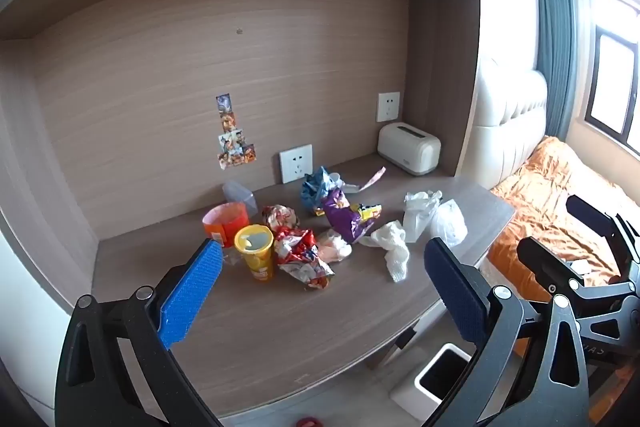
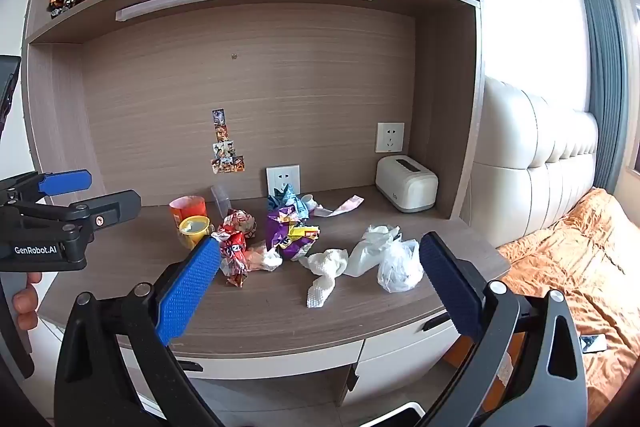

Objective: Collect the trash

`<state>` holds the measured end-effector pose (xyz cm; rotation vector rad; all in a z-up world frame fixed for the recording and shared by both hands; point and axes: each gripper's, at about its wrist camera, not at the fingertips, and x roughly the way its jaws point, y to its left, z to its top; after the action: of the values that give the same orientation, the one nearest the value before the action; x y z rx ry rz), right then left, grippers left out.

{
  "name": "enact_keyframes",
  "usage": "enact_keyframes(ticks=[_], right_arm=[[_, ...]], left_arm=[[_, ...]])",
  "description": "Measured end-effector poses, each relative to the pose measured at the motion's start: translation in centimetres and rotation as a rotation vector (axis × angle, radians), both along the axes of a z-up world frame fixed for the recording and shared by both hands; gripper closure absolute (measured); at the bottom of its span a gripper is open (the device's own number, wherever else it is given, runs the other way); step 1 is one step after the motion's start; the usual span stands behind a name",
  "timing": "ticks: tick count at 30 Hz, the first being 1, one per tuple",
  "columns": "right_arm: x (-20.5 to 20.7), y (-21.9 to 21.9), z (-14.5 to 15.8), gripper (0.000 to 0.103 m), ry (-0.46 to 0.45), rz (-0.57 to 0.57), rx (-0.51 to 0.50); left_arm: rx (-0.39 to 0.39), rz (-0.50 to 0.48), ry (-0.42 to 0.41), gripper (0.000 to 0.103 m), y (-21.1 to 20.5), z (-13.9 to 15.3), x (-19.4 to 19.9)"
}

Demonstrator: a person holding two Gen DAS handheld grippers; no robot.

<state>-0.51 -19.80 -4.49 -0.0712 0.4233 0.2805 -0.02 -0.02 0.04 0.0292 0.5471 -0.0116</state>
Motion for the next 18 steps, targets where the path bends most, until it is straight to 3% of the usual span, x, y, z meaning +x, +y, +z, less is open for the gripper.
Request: enact_keyframes(ticks=[18], right_arm=[[0.2,0.6,0.1,0.004,0.009,0.005,-0.003]], left_arm=[[0.005,-0.008,0.004,0.004,0.4,0.3,-0.2]])
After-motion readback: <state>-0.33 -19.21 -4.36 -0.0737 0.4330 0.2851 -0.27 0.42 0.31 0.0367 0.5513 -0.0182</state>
